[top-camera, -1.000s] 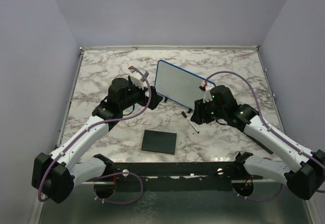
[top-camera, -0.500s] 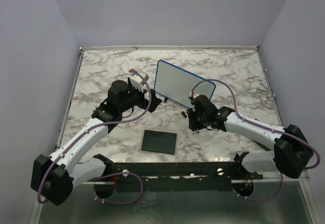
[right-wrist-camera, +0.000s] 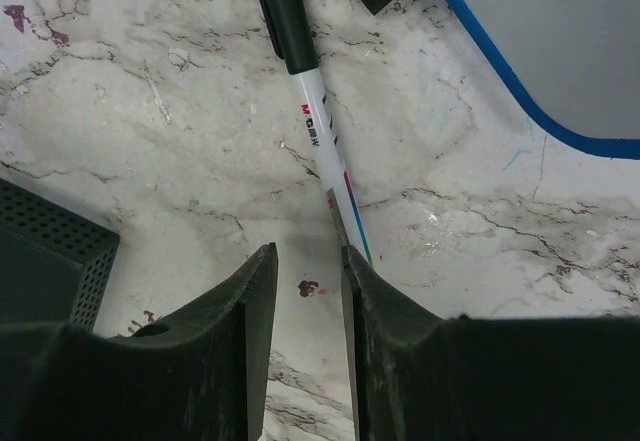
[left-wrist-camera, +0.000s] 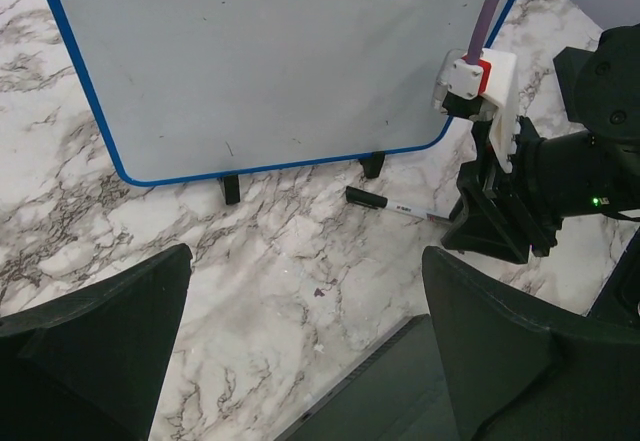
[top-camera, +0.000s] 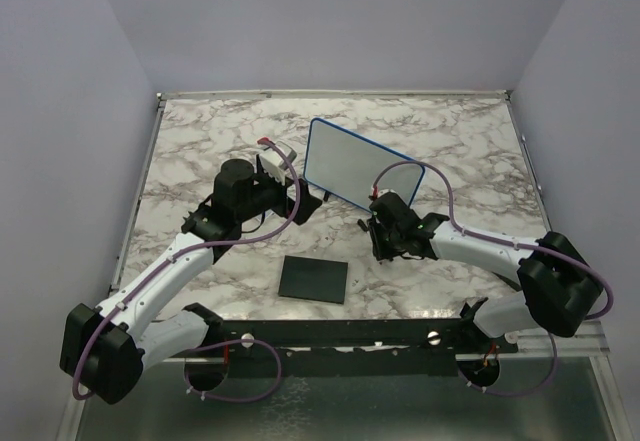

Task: Write a sentence on the whiteboard
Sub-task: Open the whiteboard marker at the center of the board.

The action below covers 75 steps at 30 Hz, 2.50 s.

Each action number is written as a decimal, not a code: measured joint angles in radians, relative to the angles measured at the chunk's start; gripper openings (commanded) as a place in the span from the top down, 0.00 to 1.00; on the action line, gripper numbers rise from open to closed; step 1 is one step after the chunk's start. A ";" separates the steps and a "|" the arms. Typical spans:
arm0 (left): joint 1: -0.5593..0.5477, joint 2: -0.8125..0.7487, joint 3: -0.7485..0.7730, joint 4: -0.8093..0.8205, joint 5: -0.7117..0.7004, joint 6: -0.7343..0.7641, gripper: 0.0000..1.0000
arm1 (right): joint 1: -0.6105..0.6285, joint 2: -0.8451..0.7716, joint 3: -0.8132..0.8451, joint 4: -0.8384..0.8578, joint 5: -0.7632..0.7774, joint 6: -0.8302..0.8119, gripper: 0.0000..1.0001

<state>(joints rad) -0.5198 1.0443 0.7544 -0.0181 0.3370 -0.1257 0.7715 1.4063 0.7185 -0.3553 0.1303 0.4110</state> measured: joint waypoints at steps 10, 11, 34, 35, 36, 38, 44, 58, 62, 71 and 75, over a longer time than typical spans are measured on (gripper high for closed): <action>-0.006 0.000 0.000 0.000 0.012 0.004 0.01 | 0.000 0.000 0.000 -0.001 0.035 -0.001 0.64; -0.006 0.000 0.000 0.000 0.013 0.005 0.01 | 0.000 0.000 0.000 -0.001 0.039 -0.001 0.64; -0.026 -0.019 -0.014 -0.002 0.021 0.017 0.01 | 0.000 0.058 0.015 -0.014 0.064 0.026 0.71; -0.026 -0.024 -0.017 -0.003 0.021 0.018 0.01 | 0.000 0.060 0.016 -0.013 0.064 0.028 0.73; -0.026 -0.030 -0.020 -0.006 0.021 0.020 0.01 | 0.000 0.063 0.018 -0.013 0.064 0.031 0.74; -0.026 -0.040 -0.025 -0.007 0.021 0.023 0.01 | 0.000 0.071 0.025 -0.014 0.064 0.035 0.82; -0.059 -0.061 -0.035 -0.013 0.016 0.041 0.01 | 0.000 0.097 0.048 -0.014 0.062 0.045 1.00; -0.496 -0.193 -0.190 -0.029 -0.243 0.263 0.05 | 0.000 -0.103 0.180 -0.284 -0.253 -0.001 1.00; -0.642 -0.260 -0.229 -0.029 -0.362 0.362 0.04 | 0.000 -0.162 0.204 -0.372 -0.430 -0.026 1.00; -0.813 -0.203 -0.233 -0.048 -0.513 0.558 0.05 | 0.000 -0.170 0.215 -0.496 -0.796 -0.075 1.00; -0.868 -0.145 -0.224 -0.094 -0.518 0.600 0.10 | 0.000 -0.167 0.238 -0.554 -0.881 -0.109 1.00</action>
<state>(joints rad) -1.3876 0.8997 0.5308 -0.1123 -0.1810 0.4744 0.7715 1.2388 0.9569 -0.9089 -0.7509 0.3023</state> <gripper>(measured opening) 0.943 0.026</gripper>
